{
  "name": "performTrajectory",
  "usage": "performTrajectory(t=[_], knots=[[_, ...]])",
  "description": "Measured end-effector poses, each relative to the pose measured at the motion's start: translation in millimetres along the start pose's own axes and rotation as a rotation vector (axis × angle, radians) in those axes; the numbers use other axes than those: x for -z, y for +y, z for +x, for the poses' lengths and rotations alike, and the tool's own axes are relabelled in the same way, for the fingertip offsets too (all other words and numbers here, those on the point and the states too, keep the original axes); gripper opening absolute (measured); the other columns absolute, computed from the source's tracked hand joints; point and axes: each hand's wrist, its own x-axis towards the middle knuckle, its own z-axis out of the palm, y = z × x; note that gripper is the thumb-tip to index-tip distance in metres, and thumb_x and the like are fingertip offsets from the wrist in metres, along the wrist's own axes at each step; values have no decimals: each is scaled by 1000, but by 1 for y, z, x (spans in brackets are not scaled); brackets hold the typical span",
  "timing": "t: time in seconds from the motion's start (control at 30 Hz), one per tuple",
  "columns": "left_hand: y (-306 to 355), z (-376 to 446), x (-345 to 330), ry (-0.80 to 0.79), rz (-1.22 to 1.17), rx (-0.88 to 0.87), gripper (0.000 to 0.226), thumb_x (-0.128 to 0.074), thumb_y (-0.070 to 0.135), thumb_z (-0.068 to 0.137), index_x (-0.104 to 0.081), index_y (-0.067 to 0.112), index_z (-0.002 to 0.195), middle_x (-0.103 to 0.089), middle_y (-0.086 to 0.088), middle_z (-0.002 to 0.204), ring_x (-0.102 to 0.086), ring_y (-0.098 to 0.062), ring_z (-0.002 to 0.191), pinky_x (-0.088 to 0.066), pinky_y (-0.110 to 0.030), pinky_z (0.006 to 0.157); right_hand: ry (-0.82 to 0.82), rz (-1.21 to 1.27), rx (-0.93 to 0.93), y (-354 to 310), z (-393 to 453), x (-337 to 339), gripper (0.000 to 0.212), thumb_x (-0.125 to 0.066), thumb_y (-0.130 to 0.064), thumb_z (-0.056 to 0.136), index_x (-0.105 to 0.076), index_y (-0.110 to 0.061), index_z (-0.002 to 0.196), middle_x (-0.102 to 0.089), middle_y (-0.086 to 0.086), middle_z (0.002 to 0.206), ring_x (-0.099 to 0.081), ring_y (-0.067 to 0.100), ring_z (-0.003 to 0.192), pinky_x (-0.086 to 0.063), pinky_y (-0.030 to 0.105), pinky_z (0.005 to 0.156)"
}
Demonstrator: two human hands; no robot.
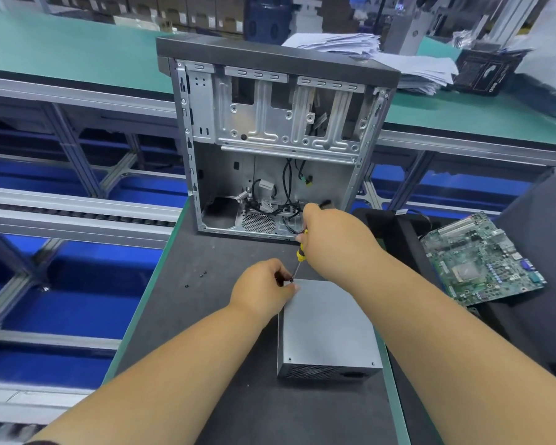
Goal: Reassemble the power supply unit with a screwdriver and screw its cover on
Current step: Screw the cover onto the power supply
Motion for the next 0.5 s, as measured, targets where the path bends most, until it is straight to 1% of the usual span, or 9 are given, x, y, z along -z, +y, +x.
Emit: performTrajectory(t=[0.1, 0.17, 0.2, 0.23, 0.3, 0.37, 0.4, 0.43, 0.5], knots=[[-1, -1, 0, -18, -11, -23, 18, -74, 36, 81, -56, 36, 78, -63, 12, 85, -60, -8, 80, -52, -28, 70, -10, 24, -54, 1, 0, -1, 16, -51, -18, 98, -35, -14, 96, -45, 1, 69, -48, 21, 63, -31, 32, 50], [-4, 0, 4, -90, -33, -42, 14, -72, 32, 83, -60, 35, 89, -65, 12, 91, -62, -8, 86, -53, -29, 77, -37, 24, -50, 3, 0, 6, 16, -52, -25, 98, -41, -13, 98, -43, -1, 68, -48, 23, 65, -32, 33, 52], [-7, 0, 9, -133, -50, -54, 16, -71, 30, 84, -62, 33, 98, -65, 13, 95, -63, -7, 89, -53, -27, 81, -33, 36, -43, 4, -1, 9, 17, -53, -28, 96, -44, -14, 98, -44, -1, 68, -49, 24, 68, -33, 33, 54], [-13, 0, 16, -158, -69, -65, 22, -68, 27, 86, -63, 32, 107, -65, 14, 100, -63, -5, 93, -52, -25, 85, 4, 56, -24, 5, -3, 11, 17, -54, -30, 94, -45, -15, 96, -45, -2, 68, -50, 25, 69, -34, 33, 55], [-29, 1, 37, -110, -101, -56, 31, -63, 20, 89, -62, 30, 119, -64, 13, 109, -62, -3, 97, -49, -24, 91, 185, 103, 67, 3, -9, 11, 15, -54, -30, 90, -44, -18, 91, -46, -3, 66, -49, 25, 64, -35, 33, 51], [-50, -1, 62, 12, -124, 41, 31, -58, 15, 91, -63, 30, 118, -65, 12, 110, -61, -3, 96, -47, -23, 90, 318, 216, 126, -5, -14, 7, 13, -54, -29, 88, -44, -21, 88, -47, -6, 64, -47, 18, 59, -33, 29, 50], [-60, -4, 73, 69, -144, 111, 28, -57, 14, 91, -64, 31, 112, -66, 12, 107, -62, -3, 94, -46, -22, 87, 300, 305, 122, -11, -13, 2, 11, -54, -30, 88, -45, -24, 88, -48, -7, 65, -47, 13, 61, -33, 28, 51], [-69, -7, 82, 113, -168, 177, 24, -56, 14, 92, -65, 32, 105, -68, 12, 104, -62, -4, 92, -46, -21, 83, 236, 393, 105, -18, -12, -6, 9, -55, -31, 89, -47, -26, 89, -50, -8, 67, -48, 9, 64, -34, 28, 52], [-83, -14, 94, 154, -220, 265, 20, -57, 15, 92, -67, 32, 95, -70, 10, 99, -64, -7, 93, -47, -20, 80, 43, 482, 77, -31, -7, -29, 7, -54, -35, 93, -52, -29, 91, -50, -9, 68, -47, 9, 65, -34, 30, 55]])
